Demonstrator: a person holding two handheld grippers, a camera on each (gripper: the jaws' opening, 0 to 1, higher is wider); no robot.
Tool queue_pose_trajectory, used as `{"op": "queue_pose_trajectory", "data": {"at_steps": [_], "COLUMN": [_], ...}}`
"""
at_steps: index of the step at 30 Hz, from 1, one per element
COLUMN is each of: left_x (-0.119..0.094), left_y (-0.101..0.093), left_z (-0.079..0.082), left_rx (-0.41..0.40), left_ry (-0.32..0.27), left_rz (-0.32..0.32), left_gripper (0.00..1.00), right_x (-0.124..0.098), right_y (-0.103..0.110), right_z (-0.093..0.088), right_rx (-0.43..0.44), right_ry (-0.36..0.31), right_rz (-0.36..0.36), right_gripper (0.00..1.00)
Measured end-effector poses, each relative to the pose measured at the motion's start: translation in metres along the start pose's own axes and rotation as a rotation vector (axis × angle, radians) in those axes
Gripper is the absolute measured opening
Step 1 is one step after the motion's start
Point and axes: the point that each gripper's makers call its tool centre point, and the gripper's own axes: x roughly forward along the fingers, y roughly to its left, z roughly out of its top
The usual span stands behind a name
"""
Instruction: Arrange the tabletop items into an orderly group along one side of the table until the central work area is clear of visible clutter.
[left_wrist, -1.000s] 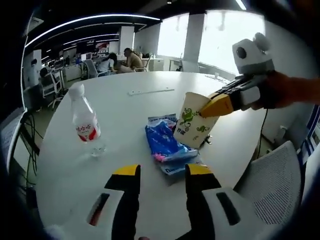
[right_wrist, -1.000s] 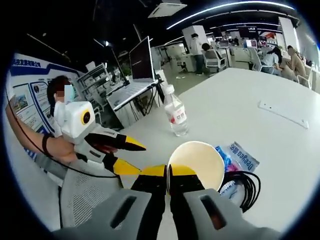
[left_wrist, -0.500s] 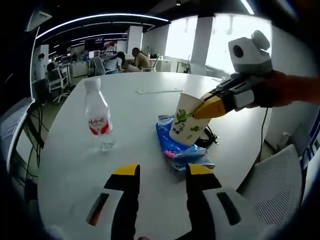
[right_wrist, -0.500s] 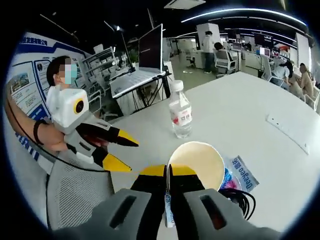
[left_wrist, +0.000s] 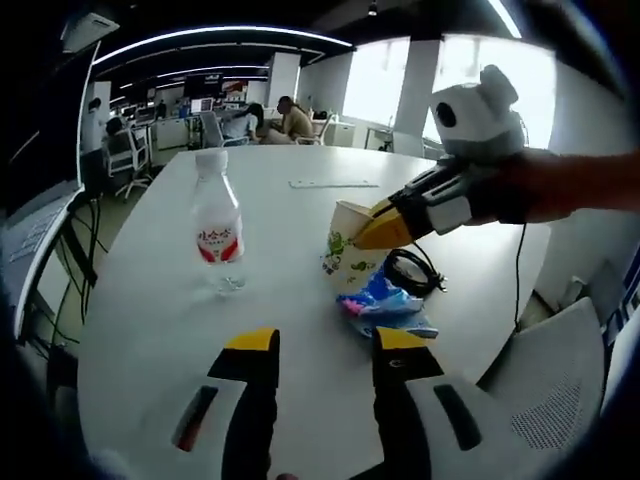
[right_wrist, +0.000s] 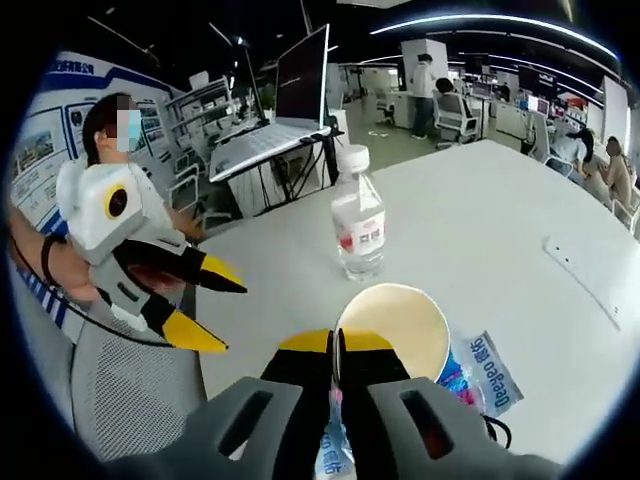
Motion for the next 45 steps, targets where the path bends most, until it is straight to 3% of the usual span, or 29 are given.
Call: {"op": "queue_pose_trajectory", "data": {"at_steps": [9,22,28,38,45], "left_x": [0.001,-0.002,-0.004,-0.010,-0.012], "left_y": [0.006,0.009,0.013,0.013,0.012], "left_z": [0.001,-0.002,-0.006,-0.008,-0.009], "left_rx": [-0.010,-0.036,-0.053,-0.023,-0.033], "left_ry": [-0.003,-0.006,-0.007,0.003,-0.002], "left_rz": [0.016,0.034,0.047,0.058,0.061], "left_gripper": [0.36,0.36,0.36,0.36,0.36], "right_x": [0.026,0.053,0.063,0.088,0.097], "right_y": [-0.018,-0.040,-0.044,-0.051,-0.044], "right_z": [0.011,0.003,0.007,0.021,0.022], "right_rx": [-0.007,-0.006,-0.005,-0.081,-0.124], "right_ry": [0.017,0.074,0.085,0.110,0.130], "right_rz": [-0.016,-0.041,-0.048,-0.058,-0.051], "right_gripper": [0.00,0.00,0.00,0.00,0.00]}}
